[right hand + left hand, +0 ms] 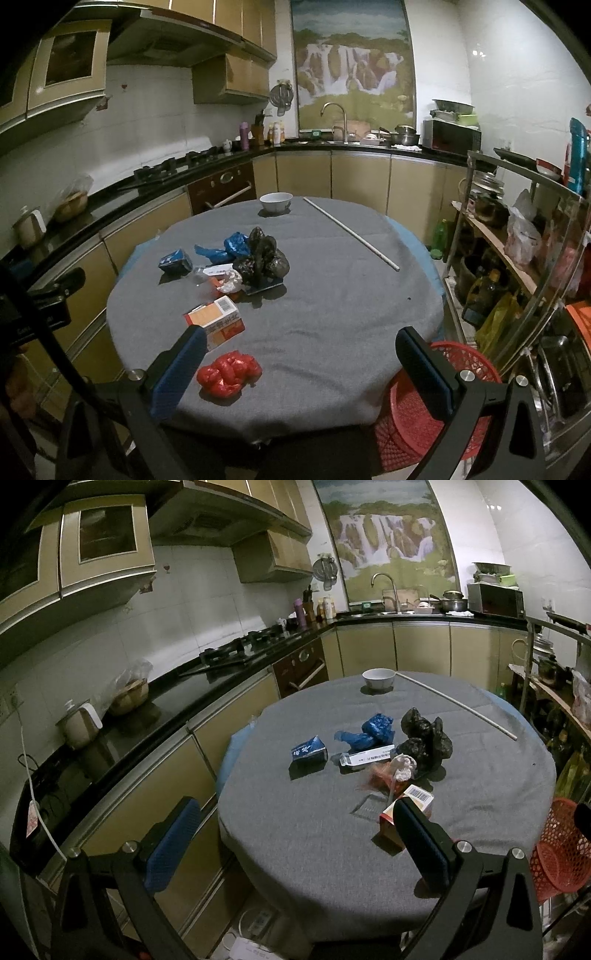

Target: Collect trash

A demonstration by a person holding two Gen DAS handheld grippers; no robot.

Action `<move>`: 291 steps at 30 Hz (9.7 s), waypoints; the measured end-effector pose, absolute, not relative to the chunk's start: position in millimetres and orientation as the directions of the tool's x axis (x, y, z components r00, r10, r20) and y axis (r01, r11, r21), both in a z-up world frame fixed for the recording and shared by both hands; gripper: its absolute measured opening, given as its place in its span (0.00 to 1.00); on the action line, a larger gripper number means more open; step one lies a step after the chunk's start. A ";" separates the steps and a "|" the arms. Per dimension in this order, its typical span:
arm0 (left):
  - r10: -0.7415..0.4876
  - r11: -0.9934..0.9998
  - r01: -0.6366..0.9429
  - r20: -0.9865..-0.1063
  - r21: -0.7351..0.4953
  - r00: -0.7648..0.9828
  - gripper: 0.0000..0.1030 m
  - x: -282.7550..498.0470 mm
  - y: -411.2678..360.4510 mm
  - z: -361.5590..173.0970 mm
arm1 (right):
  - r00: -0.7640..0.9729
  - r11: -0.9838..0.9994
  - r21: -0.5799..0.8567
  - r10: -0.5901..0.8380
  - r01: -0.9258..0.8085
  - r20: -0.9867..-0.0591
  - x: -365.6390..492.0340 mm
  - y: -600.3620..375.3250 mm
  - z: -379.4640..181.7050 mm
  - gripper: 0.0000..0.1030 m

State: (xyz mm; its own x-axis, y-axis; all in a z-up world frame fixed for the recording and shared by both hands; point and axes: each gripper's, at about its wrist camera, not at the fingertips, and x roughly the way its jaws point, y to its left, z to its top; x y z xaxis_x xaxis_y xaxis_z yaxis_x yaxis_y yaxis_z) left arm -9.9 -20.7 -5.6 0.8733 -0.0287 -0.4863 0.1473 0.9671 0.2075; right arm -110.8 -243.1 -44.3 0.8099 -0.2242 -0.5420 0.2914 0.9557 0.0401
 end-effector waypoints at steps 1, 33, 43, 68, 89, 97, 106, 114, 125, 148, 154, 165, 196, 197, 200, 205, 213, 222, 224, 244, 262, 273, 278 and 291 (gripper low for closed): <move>-0.028 0.967 0.148 -0.488 0.210 0.872 1.00 -9.8 -21.1 -5.7 | 0.810 0.956 0.040 -0.224 0.291 -0.542 -111.0 -243.1 -44.4 1.00; -0.029 0.968 0.161 -0.549 0.194 0.835 1.00 -7.4 -16.4 -7.6 | 0.806 0.960 0.033 -0.214 0.277 -0.552 -106.9 -234.9 -49.1 1.00; -0.021 0.968 0.158 -0.568 0.193 0.823 1.00 -3.3 -13.8 -9.0 | 0.800 0.963 0.033 -0.202 0.266 -0.565 -104.1 -234.7 -49.4 1.00; -0.016 0.971 0.150 -0.577 0.185 0.817 1.00 -0.3 -12.5 -13.1 | 0.786 0.966 0.042 -0.180 0.254 -0.592 -98.3 -231.4 -54.5 1.00; -0.017 0.973 0.146 -0.574 0.180 0.819 1.00 1.6 -9.2 -18.0 | 0.763 0.967 0.051 -0.165 0.250 -0.625 -92.7 -228.9 -65.4 1.00; -0.011 0.973 0.140 -0.572 0.181 0.820 1.00 2.2 -6.3 -20.8 | 0.758 0.967 0.053 -0.162 0.251 -0.632 -91.3 -227.7 -68.4 1.00; -0.012 0.974 0.139 -0.575 0.179 0.818 1.00 2.3 -4.7 -20.8 | 0.759 0.966 0.057 -0.160 0.251 -0.631 -91.9 -227.3 -69.0 1.00; -0.009 0.974 0.137 -0.573 0.181 0.820 1.00 2.9 -3.9 -22.7 | 0.758 0.967 0.057 -0.159 0.250 -0.633 -91.7 -225.6 -69.6 1.00; -0.010 0.976 0.136 -0.583 0.173 0.812 1.00 9.6 -0.7 -29.3 | 0.743 0.968 0.075 -0.135 0.242 -0.656 -84.3 -225.0 -77.4 1.00; -0.169 0.948 0.313 -0.757 0.050 0.632 1.00 86.9 4.5 -87.8 | 0.447 0.849 0.446 0.294 0.285 -0.845 48.4 -228.3 -208.1 0.48; -0.257 0.895 0.445 -0.791 0.022 0.556 0.92 105.0 -26.1 -100.0 | 0.502 0.847 0.459 0.284 0.268 -0.817 42.3 -240.9 -212.4 0.44; -0.355 0.826 0.556 -0.848 -0.088 0.394 0.88 131.1 -107.8 -139.6 | 0.612 0.803 0.481 0.190 0.353 -0.767 0.4 -310.7 -196.7 0.43; -0.534 0.510 0.853 -0.817 -0.107 0.217 0.52 13.6 -257.7 -107.9 | 0.696 0.688 0.450 -0.113 0.570 -0.709 -173.6 -459.8 -183.6 0.45; -0.535 0.492 0.865 -0.819 -0.101 0.208 0.52 9.1 -268.1 -108.8 | 0.690 0.679 0.452 -0.113 0.579 -0.715 -180.3 -463.2 -186.8 0.45; -0.528 0.422 0.901 -0.834 -0.095 0.159 0.52 -8.5 -311.7 -117.0 | 0.671 0.639 0.469 -0.101 0.610 -0.735 -198.9 -474.3 -197.1 0.47; -0.496 0.378 0.922 -0.860 -0.088 0.122 0.54 -23.1 -360.0 -133.2 | 0.664 0.592 0.493 -0.099 0.638 -0.741 -215.6 -488.5 -202.9 0.50; -0.488 0.426 0.900 -0.861 -0.095 0.140 0.54 -12.8 -337.3 -132.2 | 0.693 0.573 0.505 -0.161 0.645 -0.703 -225.2 -500.2 -190.0 0.54; -0.469 0.615 0.788 -0.817 -0.030 0.335 0.58 20.2 -211.8 -113.4 | 0.715 0.659 0.496 -0.092 0.566 -0.693 -168.8 -469.5 -177.7 0.54; -0.445 0.681 0.732 -0.805 -0.020 0.392 0.59 33.4 -178.8 -110.4 | 0.716 0.686 0.493 -0.059 0.535 -0.696 -147.8 -457.9 -175.8 0.54; -0.335 0.900 0.420 -0.798 -0.113 0.502 0.65 117.8 -36.5 -128.1 | 0.675 0.743 0.628 0.342 0.232 -0.654 87.1 -331.2 -153.6 0.55; -0.321 0.921 0.367 -0.790 -0.131 0.522 0.66 126.7 6.5 -134.0 | 0.545 0.644 0.560 0.254 0.521 -0.799 238.1 -295.8 -209.7 0.58; -0.374 0.895 0.415 -0.780 -0.162 0.502 0.68 135.3 -12.6 -127.3 | 0.616 0.771 0.469 0.129 0.430 -0.777 211.2 -308.5 -203.3 0.21; -0.449 0.865 0.443 -0.755 -0.235 0.478 0.78 149.5 -39.7 -116.8 | 0.624 0.699 0.594 0.268 0.399 -0.734 190.9 -330.8 -206.7 0.22; -0.492 0.834 0.480 -0.757 -0.271 0.429 0.81 199.9 -94.8 -147.5 | 0.716 0.742 0.596 0.232 0.307 -0.658 173.6 -356.6 -162.8 0.59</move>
